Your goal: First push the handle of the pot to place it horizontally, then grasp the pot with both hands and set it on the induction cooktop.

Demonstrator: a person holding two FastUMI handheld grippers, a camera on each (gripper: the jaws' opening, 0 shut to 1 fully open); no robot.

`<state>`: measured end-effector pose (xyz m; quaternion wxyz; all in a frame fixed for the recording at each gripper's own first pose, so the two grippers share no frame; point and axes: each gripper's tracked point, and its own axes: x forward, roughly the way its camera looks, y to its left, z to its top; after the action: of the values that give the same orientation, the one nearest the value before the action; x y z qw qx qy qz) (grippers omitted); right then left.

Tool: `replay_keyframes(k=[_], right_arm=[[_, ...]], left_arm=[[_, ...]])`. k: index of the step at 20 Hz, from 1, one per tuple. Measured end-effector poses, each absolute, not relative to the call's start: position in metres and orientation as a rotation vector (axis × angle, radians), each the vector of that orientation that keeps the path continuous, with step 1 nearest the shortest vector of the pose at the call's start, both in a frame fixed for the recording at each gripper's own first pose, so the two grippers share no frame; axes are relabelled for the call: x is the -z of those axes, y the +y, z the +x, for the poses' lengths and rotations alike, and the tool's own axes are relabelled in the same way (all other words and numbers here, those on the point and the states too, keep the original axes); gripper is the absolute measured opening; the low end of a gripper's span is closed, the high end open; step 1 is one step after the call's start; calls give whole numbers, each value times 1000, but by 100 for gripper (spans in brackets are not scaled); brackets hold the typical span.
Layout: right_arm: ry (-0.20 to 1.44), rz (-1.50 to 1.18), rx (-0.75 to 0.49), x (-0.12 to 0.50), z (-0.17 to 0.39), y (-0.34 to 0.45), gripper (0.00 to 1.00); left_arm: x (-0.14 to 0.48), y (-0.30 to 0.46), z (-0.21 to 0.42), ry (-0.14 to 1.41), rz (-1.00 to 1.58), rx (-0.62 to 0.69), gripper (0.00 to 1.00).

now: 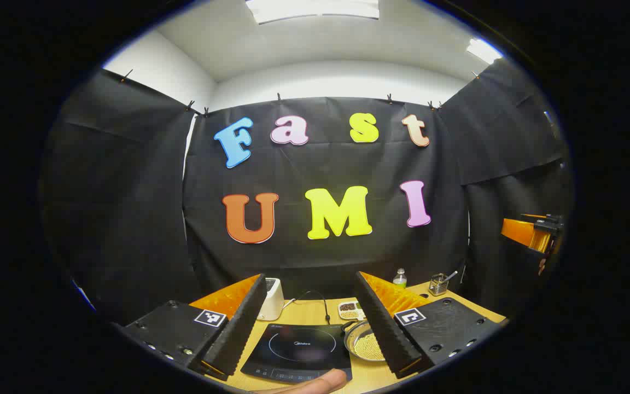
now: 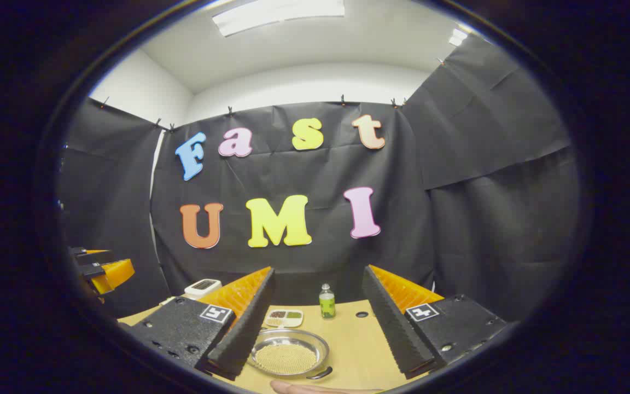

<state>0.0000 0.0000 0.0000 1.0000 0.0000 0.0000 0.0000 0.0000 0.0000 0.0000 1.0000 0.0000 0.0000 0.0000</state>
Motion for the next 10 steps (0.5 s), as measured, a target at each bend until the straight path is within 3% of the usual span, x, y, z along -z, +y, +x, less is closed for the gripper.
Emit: replay_keyframes(k=[10], right_arm=[[-9,-11,19,-7,6,4,96]], left_arm=[[2,10,-2,0,-15,-9,96]])
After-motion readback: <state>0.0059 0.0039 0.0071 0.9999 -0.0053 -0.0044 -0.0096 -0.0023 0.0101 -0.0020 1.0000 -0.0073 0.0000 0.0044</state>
